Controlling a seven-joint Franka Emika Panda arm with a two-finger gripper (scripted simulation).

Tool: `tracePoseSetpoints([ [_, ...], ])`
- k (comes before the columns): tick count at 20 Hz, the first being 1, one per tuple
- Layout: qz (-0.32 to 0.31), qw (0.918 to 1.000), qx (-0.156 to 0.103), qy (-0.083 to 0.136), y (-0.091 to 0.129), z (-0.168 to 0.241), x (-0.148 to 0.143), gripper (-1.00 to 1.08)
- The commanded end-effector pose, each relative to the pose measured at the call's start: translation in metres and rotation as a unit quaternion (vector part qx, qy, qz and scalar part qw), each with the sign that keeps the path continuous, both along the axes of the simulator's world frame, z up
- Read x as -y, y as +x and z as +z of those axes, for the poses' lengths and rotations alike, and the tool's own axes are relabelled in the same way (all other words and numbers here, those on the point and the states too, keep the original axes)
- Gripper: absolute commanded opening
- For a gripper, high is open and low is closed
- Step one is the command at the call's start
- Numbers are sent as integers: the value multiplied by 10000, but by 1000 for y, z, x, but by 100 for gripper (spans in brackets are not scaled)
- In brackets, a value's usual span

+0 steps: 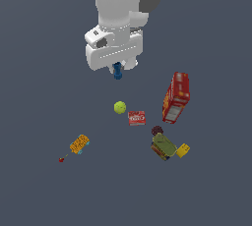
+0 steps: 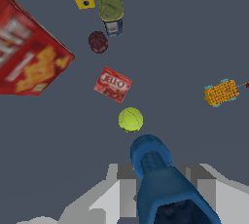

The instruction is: Pick up a designated object from a clutter of objects.

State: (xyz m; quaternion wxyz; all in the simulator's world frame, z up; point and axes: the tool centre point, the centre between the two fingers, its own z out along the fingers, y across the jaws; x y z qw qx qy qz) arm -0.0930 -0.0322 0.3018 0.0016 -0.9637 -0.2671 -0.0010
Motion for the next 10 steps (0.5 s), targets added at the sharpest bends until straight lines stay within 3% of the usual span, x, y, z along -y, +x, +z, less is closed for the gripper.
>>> tracePoseSetpoints([
  [1, 2, 10000, -3, 3, -9, 22, 9, -100],
  [10, -3, 10000, -5, -8, -32, 81, 35, -100],
])
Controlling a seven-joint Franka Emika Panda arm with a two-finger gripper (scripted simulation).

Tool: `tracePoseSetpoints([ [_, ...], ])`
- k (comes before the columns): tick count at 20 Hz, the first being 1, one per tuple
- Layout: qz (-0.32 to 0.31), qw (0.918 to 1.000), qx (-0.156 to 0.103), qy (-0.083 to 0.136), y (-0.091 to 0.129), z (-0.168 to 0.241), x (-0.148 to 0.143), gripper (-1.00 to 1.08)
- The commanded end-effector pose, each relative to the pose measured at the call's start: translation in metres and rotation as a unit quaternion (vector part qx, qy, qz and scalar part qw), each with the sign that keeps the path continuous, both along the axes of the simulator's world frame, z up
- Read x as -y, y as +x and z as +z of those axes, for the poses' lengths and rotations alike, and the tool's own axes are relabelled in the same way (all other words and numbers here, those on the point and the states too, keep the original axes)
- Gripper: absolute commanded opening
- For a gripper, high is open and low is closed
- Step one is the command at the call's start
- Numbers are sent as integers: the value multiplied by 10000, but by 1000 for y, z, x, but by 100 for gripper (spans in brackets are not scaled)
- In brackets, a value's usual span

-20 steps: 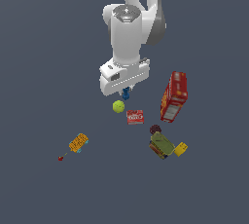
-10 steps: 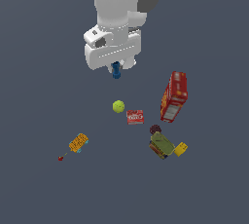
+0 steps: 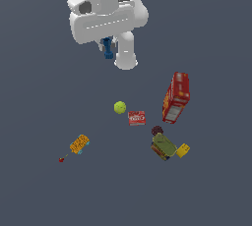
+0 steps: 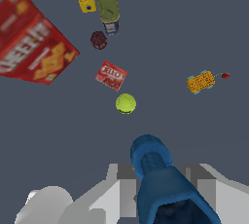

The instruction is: Pick up a designated object from a clutter of objects.

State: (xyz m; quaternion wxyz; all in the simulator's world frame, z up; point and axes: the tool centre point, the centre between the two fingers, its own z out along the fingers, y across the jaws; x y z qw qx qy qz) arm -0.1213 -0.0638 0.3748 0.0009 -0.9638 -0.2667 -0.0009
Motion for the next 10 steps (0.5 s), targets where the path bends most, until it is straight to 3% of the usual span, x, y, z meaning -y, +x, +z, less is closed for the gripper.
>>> tracePoseSetpoints([
  [1, 2, 10000, -6, -1, -5, 13, 6, -100],
  [10, 1, 10000, -7, -10, -11, 32, 14, -100],
])
